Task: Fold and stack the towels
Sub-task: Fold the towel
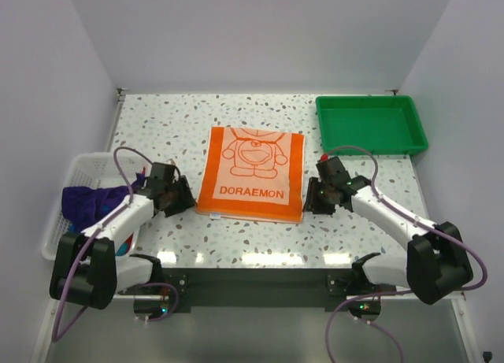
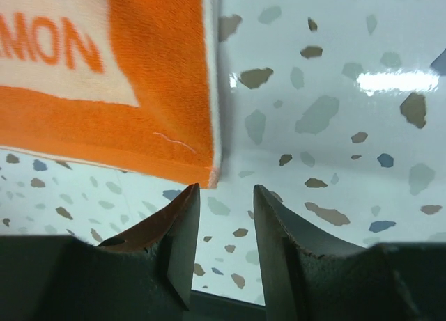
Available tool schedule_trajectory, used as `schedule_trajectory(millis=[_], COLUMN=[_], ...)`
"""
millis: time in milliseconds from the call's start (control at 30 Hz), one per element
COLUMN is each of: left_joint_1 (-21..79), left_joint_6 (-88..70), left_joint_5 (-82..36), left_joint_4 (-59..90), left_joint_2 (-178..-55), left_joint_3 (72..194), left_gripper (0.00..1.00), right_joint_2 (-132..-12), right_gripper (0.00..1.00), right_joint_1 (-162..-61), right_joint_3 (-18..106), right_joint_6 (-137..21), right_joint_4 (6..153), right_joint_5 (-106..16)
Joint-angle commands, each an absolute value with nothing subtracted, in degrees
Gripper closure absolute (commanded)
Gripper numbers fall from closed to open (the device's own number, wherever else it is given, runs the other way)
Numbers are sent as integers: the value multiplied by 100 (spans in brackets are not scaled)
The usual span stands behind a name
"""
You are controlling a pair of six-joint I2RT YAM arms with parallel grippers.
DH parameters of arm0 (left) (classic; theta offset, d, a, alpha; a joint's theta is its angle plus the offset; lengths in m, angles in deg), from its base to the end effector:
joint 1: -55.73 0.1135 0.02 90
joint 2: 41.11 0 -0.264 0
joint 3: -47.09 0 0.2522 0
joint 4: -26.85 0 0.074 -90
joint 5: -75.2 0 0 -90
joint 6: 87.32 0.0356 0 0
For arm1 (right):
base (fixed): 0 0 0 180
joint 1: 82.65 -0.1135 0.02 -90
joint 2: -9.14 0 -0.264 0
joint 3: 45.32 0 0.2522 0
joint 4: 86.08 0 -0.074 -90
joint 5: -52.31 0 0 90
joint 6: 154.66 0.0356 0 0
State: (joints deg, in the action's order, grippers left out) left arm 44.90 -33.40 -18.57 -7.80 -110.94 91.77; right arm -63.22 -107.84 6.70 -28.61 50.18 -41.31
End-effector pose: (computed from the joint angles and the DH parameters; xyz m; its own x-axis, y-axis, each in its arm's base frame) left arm 0.2081 -0.0422 0.1595 -0.8156 -0.4423 -0.3731 -0.3221 0.8827 -0.3422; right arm 0.2021 0.0975 0.1789 -0.9227 0.2151 -0.3200 0.1153 0.9459 0.3032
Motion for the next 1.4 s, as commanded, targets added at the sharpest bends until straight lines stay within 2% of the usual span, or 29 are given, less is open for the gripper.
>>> schedule_trajectory(millis=[0,33,167,200,367,533,700,933,1367], left_joint_1=[4544,4544,4291,3872,2263,1513,950,572,405], left_joint_6=[-3090,-3063,-2949,-2940,-2914,-2563,-2229,-2158,-2878], left_joint_5=[-1498,-1497,-1103,-841,-636,-978,-1058,-961,-1198], left_joint_4=[-1327,-1406,-1810,-1846,-1760,-996,-617,-431,-730], left_joint_2=[-10818,-10731,-10615,-10633,-11370,-12275,-13066,-13577,-13490], left_joint_3=[9705,9811,10417,10723,11638,11859,12114,11983,10551], left_gripper=[39,32,30,30,36,46,50,53,69], right_joint_2=[-6143,-6214,-6714,-6872,-7760,-8411,-8991,-9360,-9844], right_gripper=[59,60,65,67,73,78,80,82,82], right_joint_1=[-10761,-10752,-10603,-10516,-10348,-10260,-10234,-10225,-10041], right_joint_3=[1561,1703,2310,2494,3109,3462,3665,3717,3638], right_joint_6=[-3511,-3600,-4014,-4119,-4444,-4656,-4735,-4849,-5025], right_joint_4=[4395,4386,4657,4832,5326,5748,6046,6258,6390], right_joint_5=[-3840,-3779,-3646,-3690,-3752,-3953,-4173,-4323,-4139])
